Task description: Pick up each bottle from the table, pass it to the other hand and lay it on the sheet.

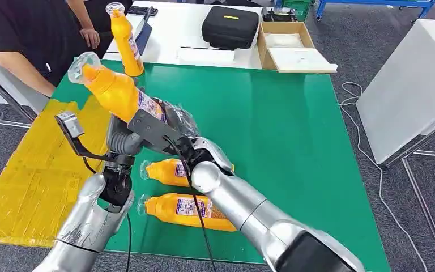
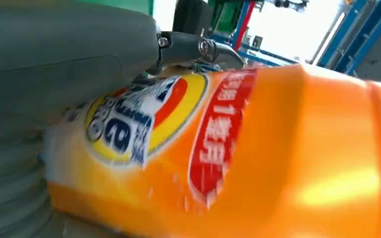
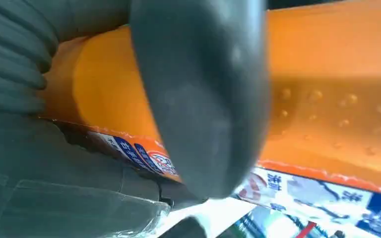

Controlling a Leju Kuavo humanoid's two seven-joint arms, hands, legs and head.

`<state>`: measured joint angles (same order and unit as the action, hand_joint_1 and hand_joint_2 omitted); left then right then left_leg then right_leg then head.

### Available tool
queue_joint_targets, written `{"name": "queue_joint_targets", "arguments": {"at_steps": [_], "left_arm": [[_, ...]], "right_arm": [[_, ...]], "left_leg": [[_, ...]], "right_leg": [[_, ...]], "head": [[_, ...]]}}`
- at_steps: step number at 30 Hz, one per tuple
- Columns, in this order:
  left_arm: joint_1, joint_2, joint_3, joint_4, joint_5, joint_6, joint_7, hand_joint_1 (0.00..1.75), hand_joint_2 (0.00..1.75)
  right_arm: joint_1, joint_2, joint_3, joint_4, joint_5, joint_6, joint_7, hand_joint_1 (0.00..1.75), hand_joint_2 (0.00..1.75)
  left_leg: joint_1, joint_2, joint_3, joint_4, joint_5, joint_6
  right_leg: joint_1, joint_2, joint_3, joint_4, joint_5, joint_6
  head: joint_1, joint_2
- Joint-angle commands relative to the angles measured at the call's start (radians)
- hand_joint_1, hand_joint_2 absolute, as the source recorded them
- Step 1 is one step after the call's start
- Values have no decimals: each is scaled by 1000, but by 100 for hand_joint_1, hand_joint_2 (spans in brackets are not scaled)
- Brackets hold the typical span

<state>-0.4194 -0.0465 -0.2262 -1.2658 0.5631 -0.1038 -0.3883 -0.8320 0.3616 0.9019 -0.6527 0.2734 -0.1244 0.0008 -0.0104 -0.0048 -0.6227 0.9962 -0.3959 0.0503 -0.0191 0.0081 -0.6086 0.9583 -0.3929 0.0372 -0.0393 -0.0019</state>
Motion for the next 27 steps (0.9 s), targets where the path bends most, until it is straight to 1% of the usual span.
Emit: {"name": "queue_joint_targets", "arguments": {"at_steps": [1, 3, 4, 6, 7, 10, 12, 13, 14, 16, 19, 20, 21, 22, 24, 27], "left_arm": [[-4, 15, 21, -17, -5, 15, 2, 0, 175], [8, 24, 37, -29, -9, 19, -1, 0, 175], [14, 24, 47, -36, -10, 20, -1, 0, 175], [24, 32, 61, -45, -13, 23, -3, 0, 175], [31, 33, 72, -53, -13, 23, -2, 0, 175], [46, 38, 103, -75, -17, 25, -7, 0, 175], [61, 44, 129, -101, -19, 25, -6, 0, 175], [62, 49, 135, -104, -18, 26, -5, 0, 175], [74, 55, 147, -123, -19, 27, -4, 0, 175], [84, 59, 162, -139, -11, 17, 0, 0, 175], [84, 59, 162, -139, -11, 17, 0, 0, 175], [84, 59, 162, -139, -11, 17, 0, 0, 175], [84, 59, 162, -139, -11, 17, 0, 0, 175], [84, 59, 162, -139, -11, 17, 0, 0, 175], [86, 55, 168, -143, -7, 13, 2, 0, 175], [98, 61, 190, -163, 26, -16, 27, 0, 175]], "right_arm": [[11, -13, 415, -84, -46, 33, 25, 173, 175], [36, -13, 453, -100, -36, 32, 28, 175, 175], [45, -13, 470, -106, -33, 43, 26, 175, 175], [60, -13, 486, -110, -24, 50, 24, 173, 175], [65, -13, 494, -108, -18, 57, 22, 175, 175], [75, -13, 499, -83, -6, 75, 15, 175, 175], [82, -13, 503, -54, 8, 84, 5, 173, 175], [86, -13, 505, -49, 10, 83, 3, 175, 175], [87, -13, 505, -33, 16, 85, -6, 173, 175], [90, -13, 502, -23, 20, 85, -16, 173, 175], [90, -13, 502, -23, 20, 85, -16, 173, 175], [90, -13, 502, -23, 20, 85, -16, 173, 175], [90, -13, 502, -23, 20, 85, -16, 173, 175], [90, -13, 502, -23, 20, 85, -16, 173, 175], [89, -13, 497, -25, 20, 90, -15, 175, 175], [91, -13, 488, -12, 31, 88, -28, 173, 175]], "left_leg": [[1, 0, 4, 1, -2, -4], [1, 1, 3, 0, -1, -3], [1, 1, 5, 0, -2, -4], [1, 0, 3, -1, -1, -3], [1, -1, 5, -1, -1, -4], [1, -1, 2, -1, 0, -3], [2, -2, 5, 0, -2, -5], [2, -2, 4, 0, -1, -4], [2, -1, 2, -1, 0, -3], [2, -3, 5, -1, -1, -5], [2, -2, 2, -1, 0, -3], [2, -3, 5, -1, -1, -5], [2, -3, 2, -1, 0, -3], [2, -5, 4, -1, -1, -5], [1, -3, 2, -1, 0, -3], [1, -3, 4, -1, -1, -5]], "right_leg": [[1, -1, 4, 0, -2, -3], [1, 1, 3, -1, 0, -2], [1, 1, 4, 0, -2, -3], [1, -1, 3, -1, -1, -2], [2, -2, 5, -1, -2, -3], [2, -2, 3, -1, -1, -2], [2, -3, 6, -1, -3, -4], [2, -2, 4, -1, -1, -3], [2, -2, 2, -2, -1, -2], [2, -4, 5, -1, -2, -4], [2, -2, 1, -2, -1, -2], [2, -4, 4, -1, -2, -3], [2, -4, 2, -2, -1, -3], [2, -6, 4, -1, -3, -4], [2, -4, 1, -2, -1, -2], [2, -4, 3, -2, -2, -3]], "head": [[1, 0], [1, 0], [1, 0], [1, 0], [1, 0], [0, 0], [0, 0], [1, 0], [1, 0], [1, 0], [1, 0], [1, 0], [1, 0], [1, 0], [1, 0], [1, 0]]}}
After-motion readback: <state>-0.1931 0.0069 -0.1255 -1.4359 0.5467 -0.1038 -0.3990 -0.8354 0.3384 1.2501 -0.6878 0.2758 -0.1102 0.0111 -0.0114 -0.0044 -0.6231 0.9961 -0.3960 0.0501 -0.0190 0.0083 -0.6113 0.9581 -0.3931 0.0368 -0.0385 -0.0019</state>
